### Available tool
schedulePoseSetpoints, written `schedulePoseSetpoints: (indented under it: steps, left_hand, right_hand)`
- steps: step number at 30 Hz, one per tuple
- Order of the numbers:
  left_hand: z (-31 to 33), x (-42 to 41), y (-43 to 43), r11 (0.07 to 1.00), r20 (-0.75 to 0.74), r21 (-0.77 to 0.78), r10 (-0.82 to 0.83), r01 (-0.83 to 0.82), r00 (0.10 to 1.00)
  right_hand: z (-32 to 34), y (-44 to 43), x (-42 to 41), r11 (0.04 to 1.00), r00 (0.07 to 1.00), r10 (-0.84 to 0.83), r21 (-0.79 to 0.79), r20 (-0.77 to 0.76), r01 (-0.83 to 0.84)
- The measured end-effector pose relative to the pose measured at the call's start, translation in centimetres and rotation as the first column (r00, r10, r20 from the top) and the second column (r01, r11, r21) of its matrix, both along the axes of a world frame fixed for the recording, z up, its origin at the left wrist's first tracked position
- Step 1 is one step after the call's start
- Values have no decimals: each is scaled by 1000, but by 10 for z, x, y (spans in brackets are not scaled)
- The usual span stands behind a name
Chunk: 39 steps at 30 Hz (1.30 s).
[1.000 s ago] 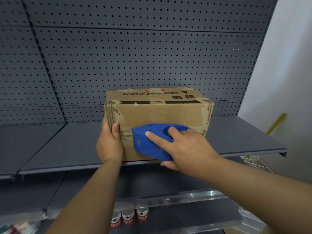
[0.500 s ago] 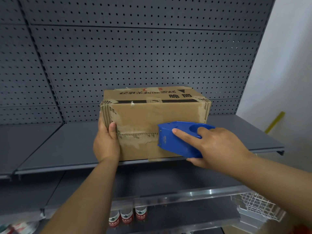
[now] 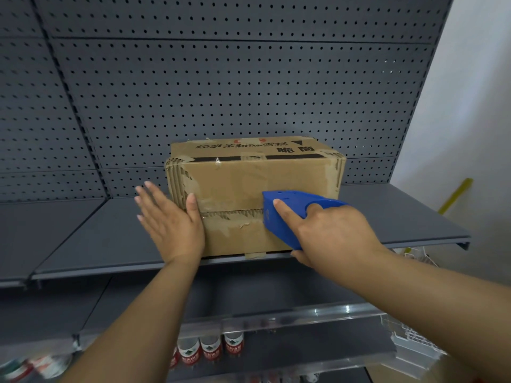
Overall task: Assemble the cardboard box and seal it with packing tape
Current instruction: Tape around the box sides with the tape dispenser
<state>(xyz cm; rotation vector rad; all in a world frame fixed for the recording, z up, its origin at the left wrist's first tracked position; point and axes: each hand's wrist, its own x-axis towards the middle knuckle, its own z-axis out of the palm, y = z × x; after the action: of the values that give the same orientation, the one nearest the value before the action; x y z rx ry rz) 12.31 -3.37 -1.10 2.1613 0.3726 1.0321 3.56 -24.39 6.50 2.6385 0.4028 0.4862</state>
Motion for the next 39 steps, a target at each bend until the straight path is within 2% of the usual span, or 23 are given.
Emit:
schedulePoseSetpoints:
  steps: [2,4,6,8,10,12,24,31,39]
  left_hand:
    - [2,-1,-5,990,17,108,89,-90,996]
    - [0,0,-7,935,155,325,95,-141,983]
    - [-3,6,-10,814,282,557,0,-164,960]
    - [-6,12,-21,637,343,747,-129,-187,930]
    - [-11,20,-33,483,324,857,-232,-180,917]
    - [-18,28,-36,428,286,892,-282,-147,916]
    - [-34,47,-30,446,367,873,-334,-197,868]
    - [-34,48,-31,442,369,874,-336,-201,866]
    - [-34,49,-30,445,371,872,-328,-205,869]
  right_hand:
    - [4,1,0,1000,1000,-11,-6,-1,11]
    - [6,1,0,1000,1000,-9,16,-4,9]
    - [6,1,1,1000,1000,-11,22,-6,11]
    - [4,1,0,1000,1000,-13,24,-5,13]
    - [3,0,-1,1000,1000,-4,27,6,4]
    - [1,-2,0,1000,1000,16,22,22,-16]
    - [-5,-27,4,994,992,106,-18,-74,-108]
    - [-6,-44,6,992,990,126,0,-64,-126]
    - [-8,-102,10,992,985,125,2,119,-126]
